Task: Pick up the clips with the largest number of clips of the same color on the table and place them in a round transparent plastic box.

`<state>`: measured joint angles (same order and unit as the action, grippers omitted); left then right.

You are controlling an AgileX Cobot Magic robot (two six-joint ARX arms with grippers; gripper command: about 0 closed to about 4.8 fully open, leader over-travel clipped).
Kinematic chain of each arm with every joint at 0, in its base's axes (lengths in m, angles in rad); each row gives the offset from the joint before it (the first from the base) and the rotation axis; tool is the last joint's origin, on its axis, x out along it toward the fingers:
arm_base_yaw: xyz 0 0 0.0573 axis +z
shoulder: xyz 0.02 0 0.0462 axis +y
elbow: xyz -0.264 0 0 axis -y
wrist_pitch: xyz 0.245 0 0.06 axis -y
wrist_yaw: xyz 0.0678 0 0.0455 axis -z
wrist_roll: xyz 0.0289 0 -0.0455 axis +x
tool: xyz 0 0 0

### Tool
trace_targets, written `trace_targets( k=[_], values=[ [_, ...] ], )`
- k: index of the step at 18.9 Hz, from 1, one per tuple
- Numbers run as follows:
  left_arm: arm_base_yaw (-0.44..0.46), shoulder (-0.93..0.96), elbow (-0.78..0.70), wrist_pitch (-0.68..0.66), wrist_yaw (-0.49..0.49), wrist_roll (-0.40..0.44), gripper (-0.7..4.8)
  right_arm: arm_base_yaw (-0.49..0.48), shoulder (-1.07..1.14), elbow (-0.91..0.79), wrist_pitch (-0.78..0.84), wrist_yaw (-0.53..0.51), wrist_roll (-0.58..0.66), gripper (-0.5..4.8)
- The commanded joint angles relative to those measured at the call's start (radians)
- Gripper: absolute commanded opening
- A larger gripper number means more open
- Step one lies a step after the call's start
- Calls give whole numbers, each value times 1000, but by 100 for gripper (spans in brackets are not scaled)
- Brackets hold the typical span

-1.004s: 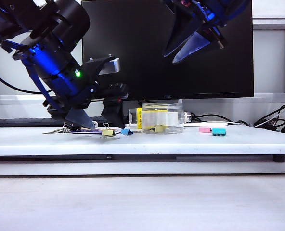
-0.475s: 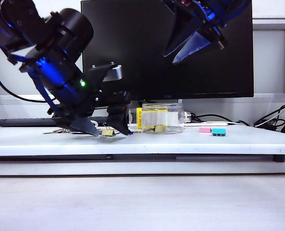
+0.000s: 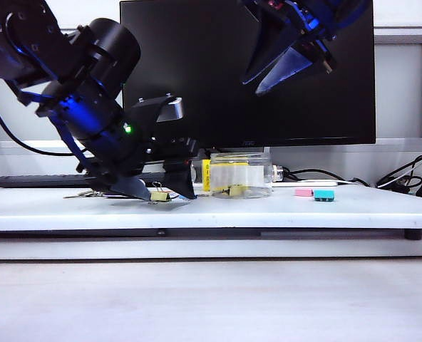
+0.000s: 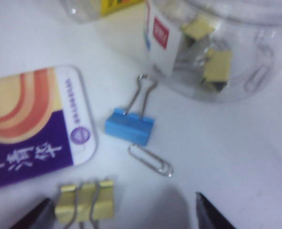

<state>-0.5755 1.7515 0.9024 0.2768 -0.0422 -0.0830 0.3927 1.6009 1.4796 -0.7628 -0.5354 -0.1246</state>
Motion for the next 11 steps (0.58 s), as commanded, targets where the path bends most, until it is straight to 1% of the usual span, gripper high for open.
trace_targets(
  k=[1,2,3,4,5,8,11],
  values=[
    [0,17,5,13,1,-3,394,1,-7,4,3,-6,1,169],
    [0,20,7,13,1,-3,393,1,-7,4,3,-6,1,169],
    [0,22,12,11,0,-3,357,1,-7,4,4,-6,0,169],
    [0,22,15,10,0,-3,295,1,-7,4,4,-6,1,169],
    [0,22,17,10,1,-3,262,1,-7,4,4,-6,1,169],
    [-1,22,17,-7,1,-3,261,1,-7,4,5,-6,0,169],
    [-1,22,17,-24,2,-3,204,1,-7,4,8,-6,0,169]
  ],
)
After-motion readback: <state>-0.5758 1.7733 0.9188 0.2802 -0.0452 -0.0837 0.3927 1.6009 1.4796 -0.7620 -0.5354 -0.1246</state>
